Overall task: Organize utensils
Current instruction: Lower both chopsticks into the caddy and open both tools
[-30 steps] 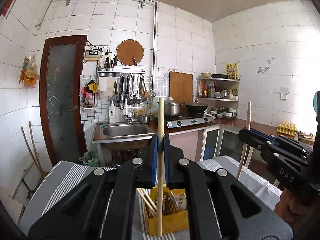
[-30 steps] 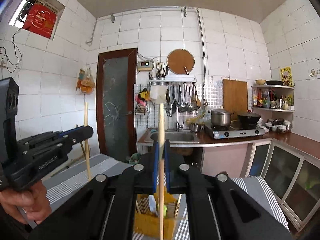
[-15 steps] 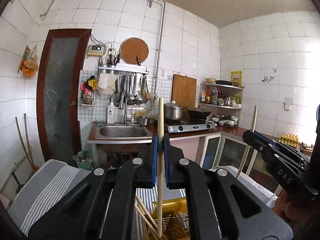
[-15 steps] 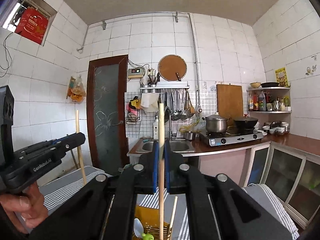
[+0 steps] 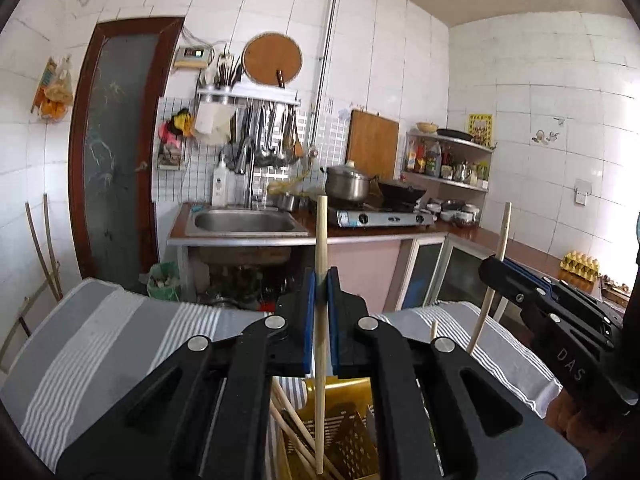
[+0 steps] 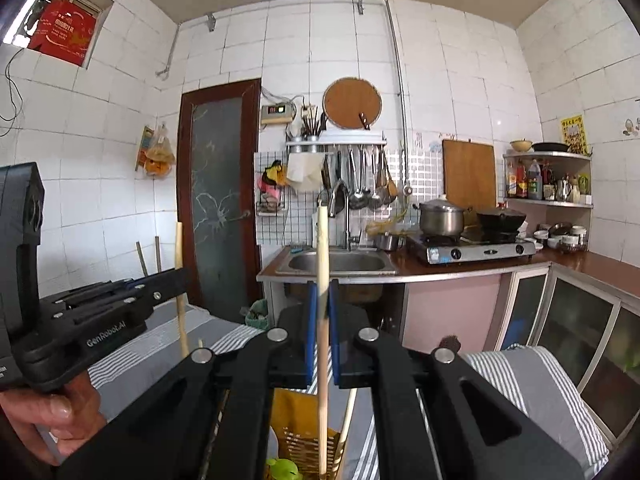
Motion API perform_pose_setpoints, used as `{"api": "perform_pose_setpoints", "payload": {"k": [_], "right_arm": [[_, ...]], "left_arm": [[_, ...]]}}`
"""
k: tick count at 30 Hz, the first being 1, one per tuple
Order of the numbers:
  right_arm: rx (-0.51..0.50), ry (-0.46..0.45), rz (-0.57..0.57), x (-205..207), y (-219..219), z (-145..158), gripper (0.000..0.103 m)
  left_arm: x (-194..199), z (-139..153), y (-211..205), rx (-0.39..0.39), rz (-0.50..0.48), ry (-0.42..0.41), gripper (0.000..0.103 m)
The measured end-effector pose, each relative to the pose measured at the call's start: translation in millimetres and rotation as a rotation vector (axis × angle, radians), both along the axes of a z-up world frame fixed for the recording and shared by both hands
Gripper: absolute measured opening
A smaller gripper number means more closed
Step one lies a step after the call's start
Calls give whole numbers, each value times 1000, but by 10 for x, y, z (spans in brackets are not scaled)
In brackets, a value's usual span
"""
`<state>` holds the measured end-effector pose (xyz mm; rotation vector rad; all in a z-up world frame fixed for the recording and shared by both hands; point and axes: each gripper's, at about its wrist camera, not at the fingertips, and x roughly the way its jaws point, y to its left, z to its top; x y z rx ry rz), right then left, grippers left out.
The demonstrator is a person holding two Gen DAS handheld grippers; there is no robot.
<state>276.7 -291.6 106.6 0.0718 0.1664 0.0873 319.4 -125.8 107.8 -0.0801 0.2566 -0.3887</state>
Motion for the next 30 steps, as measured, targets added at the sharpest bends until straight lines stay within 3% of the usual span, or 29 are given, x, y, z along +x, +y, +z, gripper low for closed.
{"api": "perform_pose_setpoints", "payload": {"k": [10, 16, 17, 18, 19, 20, 22, 24, 25, 26, 27, 30], "right_arm": [[17, 69, -4, 112, -33, -133, 6], [36, 98, -12, 150, -68, -171, 7], [38, 98, -16, 145, -76, -158, 15], [44, 94, -19, 130, -88, -139, 42], [49, 87, -22, 112, -100, -113, 58], [55, 73, -30, 76, -111, -82, 66], [54, 39, -38, -28, -127, 33, 66], [52, -4, -71, -198, -167, 182, 66], [58, -17, -76, -275, -188, 222, 66], [57, -29, -76, -388, -208, 260, 68], [42, -29, -80, -495, -217, 275, 71], [-8, -16, -116, -768, -228, 194, 81]], "left_arm": [[138, -137, -16, 12, -4, 72, 5], [85, -118, 6, 15, 11, 63, 5], [80, -109, 7, 17, 10, 63, 8], [70, -95, 14, 15, 9, 61, 12], [57, -74, 15, 15, 11, 56, 21], [43, -49, 7, 20, 13, 50, 32], [-32, 36, 15, 26, 18, 23, 36], [-149, 161, 62, 33, 35, -8, 54], [-235, 205, 105, 39, 47, -27, 77], [-339, 234, 159, 45, 64, -51, 94], [-429, 240, 206, 57, 81, -64, 99], [-654, 158, 382, 118, 109, -49, 98]]}}
